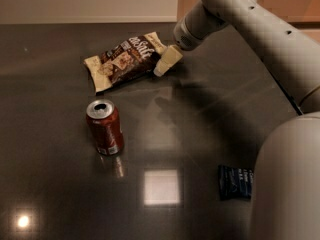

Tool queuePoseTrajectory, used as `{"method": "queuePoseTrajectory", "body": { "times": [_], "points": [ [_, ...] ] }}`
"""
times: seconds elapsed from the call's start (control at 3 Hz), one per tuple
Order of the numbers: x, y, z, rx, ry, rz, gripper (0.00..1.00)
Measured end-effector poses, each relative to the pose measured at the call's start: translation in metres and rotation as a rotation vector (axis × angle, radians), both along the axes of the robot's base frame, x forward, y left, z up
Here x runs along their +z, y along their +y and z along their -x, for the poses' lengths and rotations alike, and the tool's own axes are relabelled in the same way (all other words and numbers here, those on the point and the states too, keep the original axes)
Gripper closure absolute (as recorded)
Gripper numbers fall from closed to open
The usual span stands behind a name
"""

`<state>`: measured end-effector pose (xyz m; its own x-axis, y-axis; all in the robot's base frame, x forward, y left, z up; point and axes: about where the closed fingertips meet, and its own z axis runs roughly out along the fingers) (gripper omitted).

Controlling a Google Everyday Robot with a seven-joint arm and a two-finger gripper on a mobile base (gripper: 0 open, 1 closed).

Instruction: Pick brown chip bag

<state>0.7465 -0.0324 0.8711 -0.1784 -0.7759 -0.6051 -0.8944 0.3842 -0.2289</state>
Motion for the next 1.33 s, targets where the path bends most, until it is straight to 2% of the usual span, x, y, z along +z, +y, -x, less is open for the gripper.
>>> {"method": "queuePoseTrajectory", "body": {
  "times": [0.67,1.0,1.33],
  "points": [
    [-0.011,0.041,-0.010,-0.009,0.011,-0.098,0.00],
    [-0.014,0.052,-0.009,0.002,0.024,-0.114,0.17],
    [-0.012,0.056,-0.007,0.011,0.031,-0.125,0.41]
  ]
}}
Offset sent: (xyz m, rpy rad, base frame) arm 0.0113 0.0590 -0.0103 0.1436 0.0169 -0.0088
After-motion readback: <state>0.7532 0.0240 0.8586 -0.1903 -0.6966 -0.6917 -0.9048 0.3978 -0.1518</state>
